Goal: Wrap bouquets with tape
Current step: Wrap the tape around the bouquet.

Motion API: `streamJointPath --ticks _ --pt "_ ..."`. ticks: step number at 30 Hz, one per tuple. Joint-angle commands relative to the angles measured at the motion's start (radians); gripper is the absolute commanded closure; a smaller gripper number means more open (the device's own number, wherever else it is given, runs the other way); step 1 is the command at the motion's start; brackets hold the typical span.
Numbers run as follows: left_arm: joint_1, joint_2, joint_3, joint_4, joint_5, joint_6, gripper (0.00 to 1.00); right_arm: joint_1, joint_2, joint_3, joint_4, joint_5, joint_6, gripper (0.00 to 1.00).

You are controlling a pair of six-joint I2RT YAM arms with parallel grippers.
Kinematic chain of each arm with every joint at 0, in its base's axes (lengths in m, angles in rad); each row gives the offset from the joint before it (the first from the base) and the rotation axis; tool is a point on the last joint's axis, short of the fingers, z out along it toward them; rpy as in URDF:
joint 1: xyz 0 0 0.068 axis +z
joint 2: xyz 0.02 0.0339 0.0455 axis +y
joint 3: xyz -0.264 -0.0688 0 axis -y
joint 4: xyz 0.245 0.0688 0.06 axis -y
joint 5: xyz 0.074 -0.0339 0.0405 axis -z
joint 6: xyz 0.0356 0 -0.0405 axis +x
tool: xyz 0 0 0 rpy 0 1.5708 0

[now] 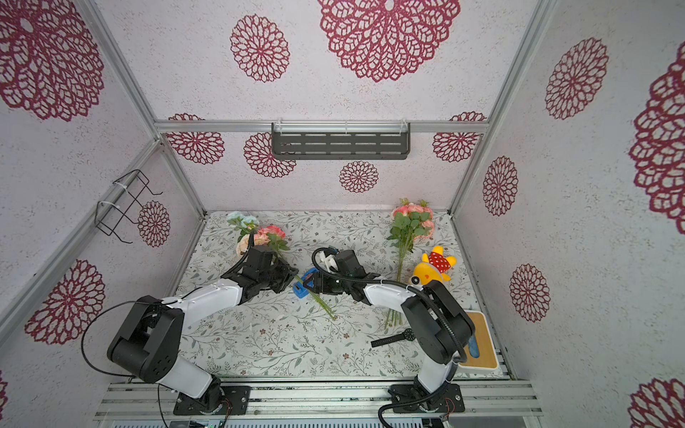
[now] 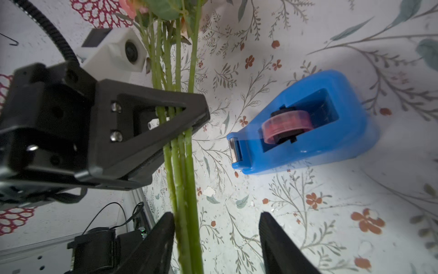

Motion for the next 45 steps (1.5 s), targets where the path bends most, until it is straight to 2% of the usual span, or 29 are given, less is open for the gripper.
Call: streamJointPath --ticks 1,3,8,9,10,13,14,17,18,22,24,26,28,32,36,39,45 --pt "0.004 0.003 0.015 0.065 0.004 0.045 1.00 -0.014 0.058 -0.027 0.215 -0.114 0.177 0.41" --pt "0.003 0.005 0.006 0.108 0.010 0.040 1.00 -0.018 0.098 -0.023 0.243 -0.137 0.202 0.46" --pt "0.002 0.002 0.002 0.139 0.011 0.054 1.00 -0.020 0.123 -0.028 0.240 -0.145 0.183 0.82" --pt "0.001 0.004 0.001 0.144 0.009 0.056 1.00 -0.020 0.123 -0.027 0.238 -0.153 0.178 0.83" --pt "0.002 0.007 0.001 0.145 0.009 0.056 1.00 -0.020 0.126 -0.027 0.244 -0.162 0.177 0.82" --pt "0.001 0.018 -0.007 0.190 0.011 0.047 1.00 -0.019 0.142 -0.025 0.282 -0.208 0.187 0.60" --pt "0.003 0.021 -0.007 0.197 0.014 0.046 1.00 -0.019 0.146 -0.025 0.290 -0.219 0.187 0.55" --pt "0.004 0.026 -0.014 0.231 0.014 0.041 1.00 -0.018 0.161 -0.022 0.305 -0.247 0.189 0.54" --pt "0.002 0.028 -0.017 0.246 0.015 0.037 1.00 -0.018 0.167 -0.025 0.322 -0.252 0.203 0.57" --pt "0.003 0.040 -0.020 0.268 0.022 0.026 1.00 -0.020 0.165 -0.022 0.296 -0.241 0.178 0.91" --pt "0.002 0.040 -0.027 0.273 0.020 0.022 1.00 -0.018 0.154 -0.017 0.249 -0.219 0.138 1.00" --pt "0.001 0.039 -0.030 0.263 0.020 0.022 1.00 -0.011 0.134 0.005 0.133 -0.170 0.049 1.00" --pt "0.002 0.034 -0.028 0.241 0.016 0.025 0.98 0.009 0.102 0.056 -0.058 -0.059 -0.091 1.00" --pt "0.001 0.023 -0.020 0.170 0.018 0.029 0.71 0.077 0.066 0.166 -0.339 0.194 -0.323 1.00" --pt "0.003 0.004 -0.027 0.115 0.003 0.024 0.55 0.124 0.046 0.199 -0.418 0.350 -0.401 1.00" --pt "0.002 0.018 0.003 0.003 -0.009 0.028 0.52 0.161 0.024 0.203 -0.440 0.444 -0.444 1.00" --pt "-0.001 0.096 0.023 0.087 0.040 -0.020 0.51 0.214 -0.003 0.203 -0.437 0.567 -0.502 1.00"
